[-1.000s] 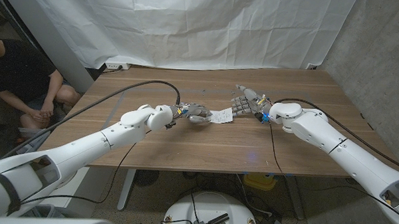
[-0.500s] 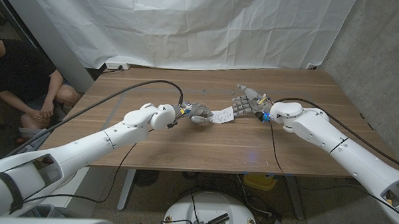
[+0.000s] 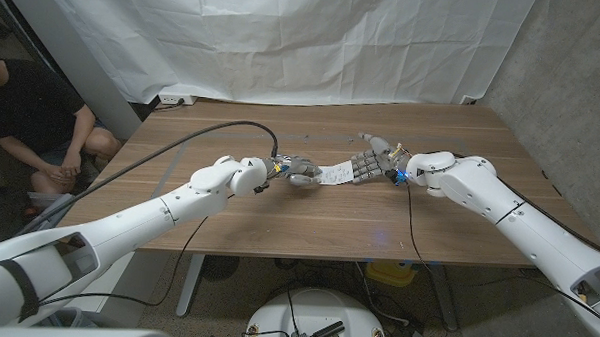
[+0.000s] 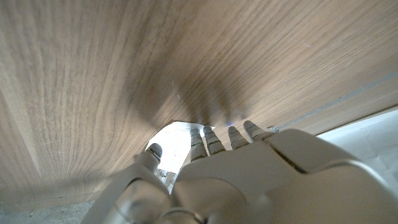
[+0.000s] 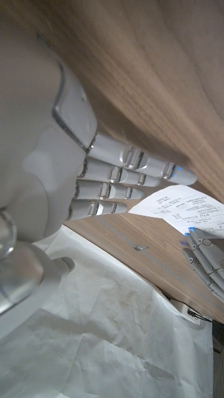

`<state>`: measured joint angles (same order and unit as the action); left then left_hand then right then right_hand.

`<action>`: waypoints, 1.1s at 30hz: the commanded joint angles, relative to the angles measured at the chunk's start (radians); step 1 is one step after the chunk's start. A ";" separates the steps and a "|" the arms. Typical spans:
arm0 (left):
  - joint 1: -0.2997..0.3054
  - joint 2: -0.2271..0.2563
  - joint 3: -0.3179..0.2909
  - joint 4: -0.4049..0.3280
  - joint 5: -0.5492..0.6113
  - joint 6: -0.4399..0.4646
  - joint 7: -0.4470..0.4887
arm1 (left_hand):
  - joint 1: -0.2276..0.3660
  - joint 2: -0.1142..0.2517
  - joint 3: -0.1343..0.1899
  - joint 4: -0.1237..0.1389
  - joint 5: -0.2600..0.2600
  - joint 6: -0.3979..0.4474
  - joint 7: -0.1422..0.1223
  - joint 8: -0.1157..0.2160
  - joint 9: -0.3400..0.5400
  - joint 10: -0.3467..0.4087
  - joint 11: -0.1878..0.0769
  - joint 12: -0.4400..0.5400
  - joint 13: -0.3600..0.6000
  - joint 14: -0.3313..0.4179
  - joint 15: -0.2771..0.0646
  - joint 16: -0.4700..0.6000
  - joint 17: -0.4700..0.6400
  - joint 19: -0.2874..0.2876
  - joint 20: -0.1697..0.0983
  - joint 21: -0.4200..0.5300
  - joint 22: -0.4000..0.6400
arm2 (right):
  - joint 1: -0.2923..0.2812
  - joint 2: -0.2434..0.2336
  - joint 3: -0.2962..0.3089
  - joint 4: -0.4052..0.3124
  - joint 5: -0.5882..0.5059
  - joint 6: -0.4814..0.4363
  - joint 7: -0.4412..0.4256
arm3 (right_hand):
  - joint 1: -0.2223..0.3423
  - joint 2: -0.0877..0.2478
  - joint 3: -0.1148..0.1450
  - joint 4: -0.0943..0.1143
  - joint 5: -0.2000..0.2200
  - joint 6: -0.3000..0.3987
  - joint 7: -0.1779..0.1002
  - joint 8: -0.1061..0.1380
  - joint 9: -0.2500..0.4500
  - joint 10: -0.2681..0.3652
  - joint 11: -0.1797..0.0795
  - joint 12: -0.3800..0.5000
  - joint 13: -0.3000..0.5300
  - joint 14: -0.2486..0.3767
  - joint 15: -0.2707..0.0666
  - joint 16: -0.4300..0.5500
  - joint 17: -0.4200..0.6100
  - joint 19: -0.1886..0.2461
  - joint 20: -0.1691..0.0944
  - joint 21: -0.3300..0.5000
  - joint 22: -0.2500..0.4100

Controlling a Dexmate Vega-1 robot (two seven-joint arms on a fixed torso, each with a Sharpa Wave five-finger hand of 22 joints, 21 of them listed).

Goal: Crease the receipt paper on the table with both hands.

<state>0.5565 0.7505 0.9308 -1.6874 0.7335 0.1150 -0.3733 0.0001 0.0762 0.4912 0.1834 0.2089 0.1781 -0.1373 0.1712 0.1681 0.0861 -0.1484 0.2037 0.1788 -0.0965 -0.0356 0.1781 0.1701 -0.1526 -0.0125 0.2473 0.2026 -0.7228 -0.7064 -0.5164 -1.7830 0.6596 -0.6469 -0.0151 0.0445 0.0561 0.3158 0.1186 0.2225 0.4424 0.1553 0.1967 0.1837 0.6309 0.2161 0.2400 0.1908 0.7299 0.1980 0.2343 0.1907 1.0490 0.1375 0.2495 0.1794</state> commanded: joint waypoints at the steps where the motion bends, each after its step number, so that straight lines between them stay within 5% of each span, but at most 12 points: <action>1: -0.004 -0.011 0.006 0.007 0.009 0.013 -0.006 | -0.002 0.045 -0.004 -0.001 0.007 -0.006 -0.003 0.006 0.007 -0.008 -0.004 -0.002 0.002 -0.005 -0.082 0.002 0.005 -0.009 0.000 -0.002 0.001 | -0.053 0.033 0.056 0.079 0.093 0.144 0.103 | 0.013 0.026 0.002 -0.002 0.005 0.037 0.060 0.005 0.004 0.064 0.000 0.014 0.001 0.068 -0.001 0.012 0.003 0.048 -0.025 0.012 0.004; 11: -0.007 -0.014 0.006 0.015 0.006 0.008 0.000 | -0.002 0.048 -0.007 0.000 0.008 -0.015 -0.005 0.005 0.007 -0.020 -0.008 -0.007 0.002 -0.010 -0.083 0.001 0.005 -0.012 -0.002 -0.003 0.002 | -0.079 0.083 0.082 0.165 0.138 0.300 0.201 | 0.029 0.036 0.011 -0.010 0.004 0.057 0.061 0.007 0.005 0.083 0.000 0.015 0.000 0.084 -0.001 0.010 0.003 0.056 -0.028 0.011 0.004; 18: -0.012 -0.016 0.006 0.025 0.003 -0.007 0.010 | -0.002 0.050 -0.009 0.000 0.009 -0.023 -0.007 0.004 0.007 -0.026 -0.008 -0.009 0.002 -0.012 -0.084 0.000 0.005 -0.015 -0.004 -0.004 0.002 | -0.070 0.077 0.075 0.161 0.142 0.282 0.201 | 0.056 0.049 0.025 -0.024 -0.007 0.131 0.062 0.013 0.006 0.159 -0.001 0.020 -0.001 0.168 -0.005 0.016 0.001 0.124 -0.042 0.026 0.005; 23: -0.015 -0.017 0.006 0.031 0.001 -0.017 0.017 | -0.002 0.051 -0.010 0.000 0.009 -0.026 -0.007 0.004 0.007 -0.029 -0.009 -0.010 0.002 -0.013 -0.083 0.000 0.005 -0.015 -0.005 -0.004 0.002 | -0.054 0.073 0.061 0.156 0.145 0.246 0.207 | 0.057 0.046 0.024 -0.024 -0.008 0.139 0.062 0.013 0.006 0.167 -0.001 0.020 -0.002 0.178 -0.004 0.016 0.001 0.133 -0.046 0.028 0.005; 27: -0.017 -0.017 0.005 0.033 0.000 -0.022 0.021 | -0.001 0.051 -0.011 0.000 0.010 -0.028 -0.008 0.004 0.007 -0.031 -0.008 -0.010 0.002 -0.012 -0.084 0.001 0.005 -0.015 -0.004 -0.004 0.002 | -0.006 0.038 0.018 0.106 0.108 0.121 0.159 | 0.053 0.023 0.011 -0.028 -0.010 0.149 0.062 0.001 0.004 0.134 0.001 -0.012 -0.005 0.123 0.003 -0.025 -0.002 0.087 -0.028 0.000 0.004; 33: -0.016 -0.017 0.005 0.033 -0.001 -0.023 0.023 | -0.001 0.053 -0.012 0.000 0.010 -0.030 -0.008 0.005 0.007 -0.034 -0.010 -0.011 0.002 -0.013 -0.084 0.001 0.005 -0.015 -0.005 -0.004 0.002 | 0.021 0.029 -0.008 0.076 0.076 0.051 0.111 | 0.047 0.013 -0.003 -0.028 -0.008 0.112 0.060 -0.017 0.002 0.041 0.003 -0.053 -0.005 0.011 0.005 -0.058 -0.001 0.002 0.005 -0.045 0.002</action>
<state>0.5435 0.7348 0.9373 -1.6577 0.7356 0.1015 -0.3612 -0.0011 0.0572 0.4829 0.1834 0.2163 0.1440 -0.1425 0.1663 0.1680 0.0610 -0.1557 0.1883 0.1805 -0.1041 -0.0355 0.1781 0.1699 -0.1578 -0.0177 0.2473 0.2025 -0.7515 -0.6538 -0.4783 -1.6592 0.7781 -0.4613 0.1584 0.0904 0.0780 0.3176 0.0890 0.2167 0.5666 0.1719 0.1878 0.1859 0.6961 0.2184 0.1924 0.1846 0.7692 0.2024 0.1806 0.1888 1.0714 0.1336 0.2140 0.1793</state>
